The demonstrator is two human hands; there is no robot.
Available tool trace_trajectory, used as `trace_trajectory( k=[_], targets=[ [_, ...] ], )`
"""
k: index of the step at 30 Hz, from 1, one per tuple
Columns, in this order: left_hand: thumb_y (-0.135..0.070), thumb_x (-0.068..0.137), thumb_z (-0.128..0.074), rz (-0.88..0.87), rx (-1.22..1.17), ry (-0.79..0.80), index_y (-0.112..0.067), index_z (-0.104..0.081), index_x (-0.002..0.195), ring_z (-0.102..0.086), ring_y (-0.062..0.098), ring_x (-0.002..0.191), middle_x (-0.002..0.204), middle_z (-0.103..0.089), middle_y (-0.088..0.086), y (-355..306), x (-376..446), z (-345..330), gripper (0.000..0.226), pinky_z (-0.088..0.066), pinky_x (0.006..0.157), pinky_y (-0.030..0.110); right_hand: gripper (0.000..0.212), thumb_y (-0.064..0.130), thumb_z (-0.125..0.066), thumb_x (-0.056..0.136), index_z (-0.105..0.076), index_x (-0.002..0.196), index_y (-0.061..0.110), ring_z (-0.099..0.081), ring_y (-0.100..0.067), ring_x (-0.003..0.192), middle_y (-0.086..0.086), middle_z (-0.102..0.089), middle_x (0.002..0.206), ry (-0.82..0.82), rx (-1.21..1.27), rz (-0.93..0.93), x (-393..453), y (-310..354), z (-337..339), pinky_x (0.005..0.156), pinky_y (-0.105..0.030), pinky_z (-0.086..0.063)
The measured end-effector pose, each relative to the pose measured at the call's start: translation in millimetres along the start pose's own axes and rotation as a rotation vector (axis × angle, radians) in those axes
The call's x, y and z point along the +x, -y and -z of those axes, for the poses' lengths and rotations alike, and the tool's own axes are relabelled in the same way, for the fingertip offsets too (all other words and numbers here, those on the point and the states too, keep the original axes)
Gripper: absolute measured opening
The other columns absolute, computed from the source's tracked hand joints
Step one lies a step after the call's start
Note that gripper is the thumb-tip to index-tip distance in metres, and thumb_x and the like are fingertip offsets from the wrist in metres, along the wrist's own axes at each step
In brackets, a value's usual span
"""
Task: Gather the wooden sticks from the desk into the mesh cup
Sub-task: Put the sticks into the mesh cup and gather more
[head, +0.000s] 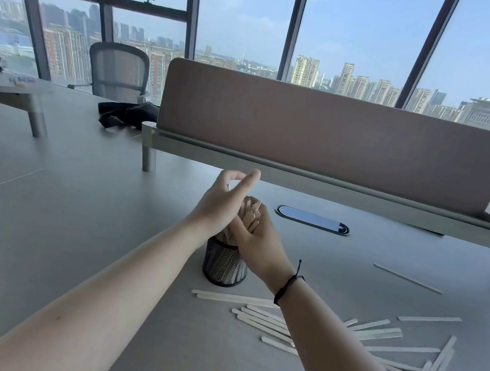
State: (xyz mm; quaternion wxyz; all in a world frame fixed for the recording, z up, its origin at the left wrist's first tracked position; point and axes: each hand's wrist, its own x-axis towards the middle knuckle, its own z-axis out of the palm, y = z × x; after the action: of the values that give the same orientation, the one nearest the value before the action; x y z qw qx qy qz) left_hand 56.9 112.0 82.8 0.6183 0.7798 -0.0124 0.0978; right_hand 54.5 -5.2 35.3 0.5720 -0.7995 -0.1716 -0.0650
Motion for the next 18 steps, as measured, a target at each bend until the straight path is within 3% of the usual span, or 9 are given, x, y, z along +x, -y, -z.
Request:
trace_trajectory(
  k=[2, 5, 8, 11, 14, 18],
  targets=[
    [-0.075, 0.082, -0.057, -0.049, 0.064, 0.099, -0.035, -0.054, 0.12, -0.068, 0.006, 0.098, 0.106, -0.07, -0.006, -4, -4, -1, 0.055, -0.049, 0.093, 0.031, 0.059, 0.05, -0.07, 0.076, -0.046, 0.126, 0.031, -0.067, -0.011, 0.101, 0.008, -0.069, 0.106, 0.048, -0.008, 0.042, 0, -5, 0, 0.091, -0.047, -0.055],
    [-0.076, 0.062, -0.076, -0.11, 0.196, 0.244, -0.038, -0.05, 0.131, -0.065, 0.008, 0.109, 0.123, -0.064, -0.008, -5, -4, -3, 0.083, -0.049, 0.099, 0.031, 0.074, 0.028, -0.084, 0.076, -0.037, 0.133, 0.024, -0.071, -0.021, 0.097, -0.007, -0.071, 0.103, 0.081, 0.076, 0.147, 1, -10, 4, 0.086, -0.05, -0.057],
    [-0.059, 0.059, -0.089, -0.163, 0.384, 0.34, -0.039, -0.044, 0.139, -0.058, -0.003, 0.106, 0.119, -0.056, -0.017, -10, -5, -6, 0.093, -0.041, 0.088, 0.013, 0.07, 0.009, -0.084, 0.075, -0.036, 0.126, 0.009, -0.071, -0.018, 0.093, -0.013, -0.068, 0.102, 0.037, 0.146, 0.218, 1, -11, 5, 0.077, -0.034, -0.058],
    [-0.051, 0.062, -0.091, -0.197, 0.438, 0.315, -0.04, -0.041, 0.136, -0.061, 0.0, 0.096, 0.105, -0.06, -0.013, -10, -1, -10, 0.09, -0.043, 0.079, 0.014, 0.077, 0.003, -0.086, 0.071, -0.032, 0.126, 0.001, -0.069, -0.018, 0.097, -0.011, -0.065, 0.106, 0.058, 0.261, 0.173, -1, -13, 4, 0.082, -0.033, -0.055],
    [-0.046, 0.07, -0.087, -0.243, 0.421, 0.208, -0.039, -0.039, 0.134, -0.058, 0.004, 0.094, 0.106, -0.06, -0.003, -6, 3, -13, 0.08, -0.039, 0.075, 0.015, 0.074, -0.012, -0.08, 0.072, -0.031, 0.128, -0.004, -0.067, -0.022, 0.097, -0.011, -0.064, 0.103, 0.152, 0.395, 0.129, -2, -15, 3, 0.087, -0.039, -0.055],
    [-0.036, 0.076, -0.083, -0.301, 0.428, 0.023, -0.037, -0.035, 0.144, -0.051, 0.013, 0.102, 0.114, -0.052, -0.001, 0, 11, -14, 0.083, -0.035, 0.081, 0.024, 0.073, 0.016, -0.087, 0.068, -0.042, 0.124, 0.0, -0.068, -0.019, 0.097, -0.009, -0.069, 0.097, 0.129, 0.359, -0.017, -9, -16, 1, 0.093, -0.047, -0.055]
  ],
)
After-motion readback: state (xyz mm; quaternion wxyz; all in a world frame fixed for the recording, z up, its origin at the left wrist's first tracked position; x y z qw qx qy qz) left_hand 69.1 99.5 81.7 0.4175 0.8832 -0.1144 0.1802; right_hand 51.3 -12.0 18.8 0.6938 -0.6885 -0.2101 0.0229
